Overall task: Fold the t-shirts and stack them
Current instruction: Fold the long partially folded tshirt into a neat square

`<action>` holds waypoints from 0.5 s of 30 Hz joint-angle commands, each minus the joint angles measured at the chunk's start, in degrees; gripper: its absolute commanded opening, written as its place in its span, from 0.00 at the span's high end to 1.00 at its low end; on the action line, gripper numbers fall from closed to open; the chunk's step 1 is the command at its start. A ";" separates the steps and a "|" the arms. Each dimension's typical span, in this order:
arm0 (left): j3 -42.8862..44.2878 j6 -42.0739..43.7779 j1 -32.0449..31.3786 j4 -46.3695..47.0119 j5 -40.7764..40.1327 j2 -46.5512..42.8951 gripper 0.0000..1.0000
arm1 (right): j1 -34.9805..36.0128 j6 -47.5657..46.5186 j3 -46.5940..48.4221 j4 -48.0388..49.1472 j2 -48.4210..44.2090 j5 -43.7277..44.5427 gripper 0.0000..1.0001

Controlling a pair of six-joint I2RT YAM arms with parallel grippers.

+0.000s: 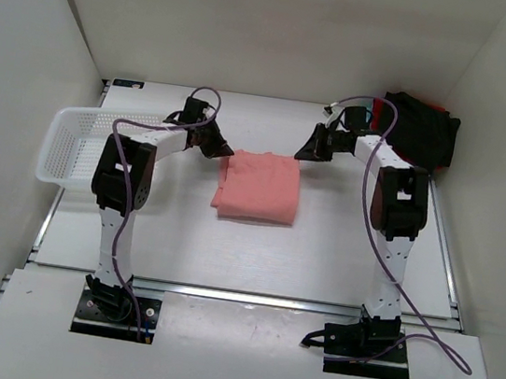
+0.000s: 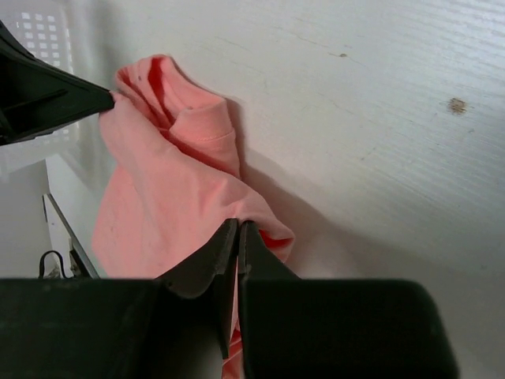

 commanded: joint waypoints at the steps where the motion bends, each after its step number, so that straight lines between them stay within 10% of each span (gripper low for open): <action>1: -1.23 -0.68 0.99 1.21 2.57 -8.54 1.00 | 0.25 -3.64 0.95 -0.33 -8.33 -1.57 1.00; 15: -11.00 -2.26 4.16 2.36 2.05 -19.54 1.00 | 4.37 -4.70 18.06 -5.07 -1.78 -3.24 1.00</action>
